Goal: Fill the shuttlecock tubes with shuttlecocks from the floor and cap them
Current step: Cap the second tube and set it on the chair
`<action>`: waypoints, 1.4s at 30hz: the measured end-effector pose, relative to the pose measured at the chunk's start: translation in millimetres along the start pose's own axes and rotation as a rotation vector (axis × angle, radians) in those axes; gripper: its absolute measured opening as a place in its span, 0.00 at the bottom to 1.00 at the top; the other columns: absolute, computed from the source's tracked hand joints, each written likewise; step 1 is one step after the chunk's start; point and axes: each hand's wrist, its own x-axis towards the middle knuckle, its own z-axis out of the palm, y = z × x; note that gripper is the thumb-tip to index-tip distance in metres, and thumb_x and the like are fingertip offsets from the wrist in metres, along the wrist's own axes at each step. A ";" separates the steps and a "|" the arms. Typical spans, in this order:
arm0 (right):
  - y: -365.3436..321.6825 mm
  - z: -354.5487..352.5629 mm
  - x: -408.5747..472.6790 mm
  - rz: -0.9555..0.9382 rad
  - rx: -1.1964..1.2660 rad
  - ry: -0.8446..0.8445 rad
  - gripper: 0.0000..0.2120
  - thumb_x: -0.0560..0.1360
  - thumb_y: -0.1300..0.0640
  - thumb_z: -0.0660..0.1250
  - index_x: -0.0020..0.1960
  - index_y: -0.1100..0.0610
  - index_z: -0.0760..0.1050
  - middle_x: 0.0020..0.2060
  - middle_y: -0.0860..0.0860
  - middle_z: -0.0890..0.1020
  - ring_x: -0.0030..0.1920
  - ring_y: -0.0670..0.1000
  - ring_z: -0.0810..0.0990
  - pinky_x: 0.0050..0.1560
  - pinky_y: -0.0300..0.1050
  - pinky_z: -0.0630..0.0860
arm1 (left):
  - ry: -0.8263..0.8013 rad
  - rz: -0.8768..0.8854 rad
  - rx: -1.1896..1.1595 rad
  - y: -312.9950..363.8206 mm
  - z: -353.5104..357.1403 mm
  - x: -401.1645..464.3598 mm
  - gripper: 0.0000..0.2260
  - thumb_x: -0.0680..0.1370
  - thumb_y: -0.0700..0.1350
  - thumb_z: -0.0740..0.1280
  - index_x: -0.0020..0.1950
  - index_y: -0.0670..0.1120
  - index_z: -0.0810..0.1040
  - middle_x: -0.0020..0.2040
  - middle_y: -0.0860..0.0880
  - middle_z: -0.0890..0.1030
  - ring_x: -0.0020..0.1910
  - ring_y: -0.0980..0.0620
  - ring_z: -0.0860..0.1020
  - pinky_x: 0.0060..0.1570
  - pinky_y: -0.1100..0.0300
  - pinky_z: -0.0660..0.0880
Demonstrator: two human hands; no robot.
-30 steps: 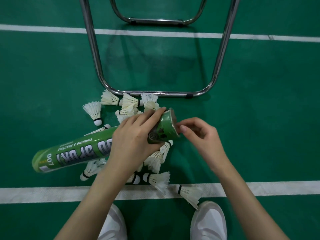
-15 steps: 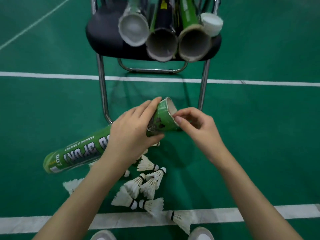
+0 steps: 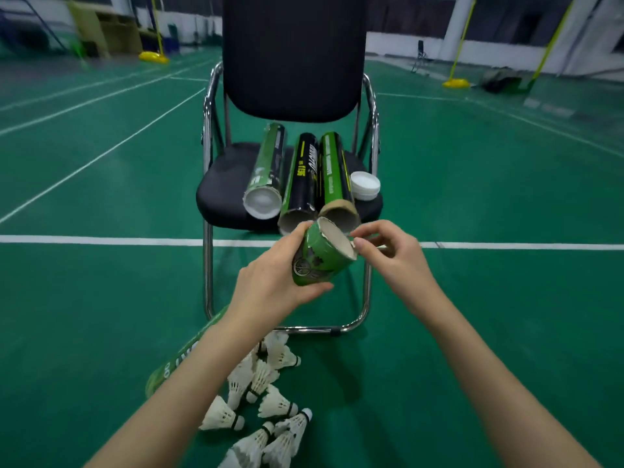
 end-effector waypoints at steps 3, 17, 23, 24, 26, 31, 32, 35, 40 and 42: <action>2.7 -19.0 28.3 -0.004 -0.096 0.041 0.03 0.74 0.62 0.67 0.45 0.56 0.78 0.41 0.48 0.81 0.40 0.44 0.75 0.39 0.29 0.70 | -0.003 -0.001 -0.097 10.4 -0.2 16.0 0.39 0.64 0.58 0.75 0.71 0.62 0.59 0.61 0.61 0.75 0.59 0.55 0.74 0.54 0.50 0.73; 93.5 -23.6 156.8 0.007 -0.758 0.041 0.13 0.75 0.61 0.64 0.59 0.59 0.74 0.58 0.56 0.76 0.62 0.57 0.67 0.59 0.50 0.67 | 0.023 -0.102 -0.401 -2.0 12.3 47.0 0.34 0.57 0.65 0.70 0.60 0.71 0.61 0.55 0.63 0.78 0.57 0.58 0.76 0.58 0.50 0.73; 102.4 -18.7 176.7 0.008 -0.877 0.045 0.09 0.77 0.56 0.62 0.54 0.57 0.77 0.57 0.55 0.77 0.61 0.57 0.68 0.57 0.50 0.65 | 0.011 -0.130 -0.436 -9.5 20.2 49.4 0.34 0.56 0.65 0.71 0.59 0.72 0.61 0.55 0.65 0.77 0.57 0.60 0.76 0.60 0.51 0.72; 102.4 -18.0 177.1 -0.006 -0.895 0.049 0.09 0.77 0.56 0.62 0.53 0.56 0.78 0.56 0.54 0.77 0.60 0.57 0.68 0.56 0.49 0.65 | 0.008 -0.136 -0.441 -10.6 21.4 48.7 0.35 0.56 0.65 0.71 0.60 0.72 0.61 0.55 0.66 0.78 0.56 0.60 0.76 0.60 0.51 0.72; 101.7 -17.2 177.5 -0.030 -0.919 0.052 0.08 0.77 0.56 0.62 0.52 0.56 0.78 0.56 0.54 0.78 0.60 0.57 0.69 0.55 0.49 0.64 | 0.004 -0.143 -0.448 -12.7 23.2 47.3 0.35 0.56 0.65 0.71 0.61 0.72 0.61 0.54 0.66 0.78 0.56 0.60 0.76 0.59 0.51 0.72; 97.7 -19.8 180.3 -0.051 -0.920 0.039 0.08 0.77 0.56 0.62 0.50 0.58 0.78 0.54 0.54 0.79 0.58 0.57 0.70 0.54 0.50 0.65 | 0.003 -0.137 -0.448 -13.0 22.3 44.7 0.34 0.56 0.65 0.71 0.59 0.74 0.62 0.51 0.69 0.78 0.54 0.61 0.77 0.58 0.51 0.73; 96.0 -19.9 180.9 -0.051 -0.907 0.038 0.08 0.76 0.57 0.63 0.50 0.59 0.78 0.54 0.54 0.79 0.57 0.57 0.71 0.54 0.50 0.65 | 0.003 -0.139 -0.448 -13.3 21.7 44.1 0.33 0.56 0.65 0.71 0.59 0.75 0.62 0.51 0.70 0.77 0.54 0.62 0.77 0.58 0.51 0.73; 92.8 -19.5 182.1 -0.039 -0.853 0.036 0.07 0.75 0.58 0.64 0.48 0.60 0.78 0.51 0.56 0.79 0.55 0.57 0.72 0.55 0.51 0.68 | 0.001 -0.146 -0.449 -13.2 22.1 43.2 0.33 0.56 0.65 0.71 0.59 0.75 0.62 0.51 0.69 0.77 0.54 0.62 0.77 0.58 0.51 0.73; 88.4 -19.6 180.0 -0.051 -0.765 0.081 0.06 0.75 0.59 0.64 0.45 0.60 0.78 0.48 0.56 0.79 0.53 0.57 0.73 0.53 0.52 0.69 | 0.002 -0.152 -0.436 -12.9 22.9 39.6 0.34 0.56 0.65 0.71 0.59 0.74 0.61 0.52 0.70 0.77 0.55 0.62 0.76 0.59 0.51 0.73; 82.2 -20.6 175.5 -0.094 -0.729 0.093 0.05 0.75 0.58 0.64 0.44 0.60 0.77 0.48 0.55 0.79 0.53 0.56 0.72 0.53 0.50 0.68 | 0.003 -0.152 -0.433 -13.1 22.4 39.2 0.32 0.57 0.63 0.72 0.57 0.75 0.61 0.51 0.73 0.75 0.54 0.63 0.76 0.59 0.52 0.73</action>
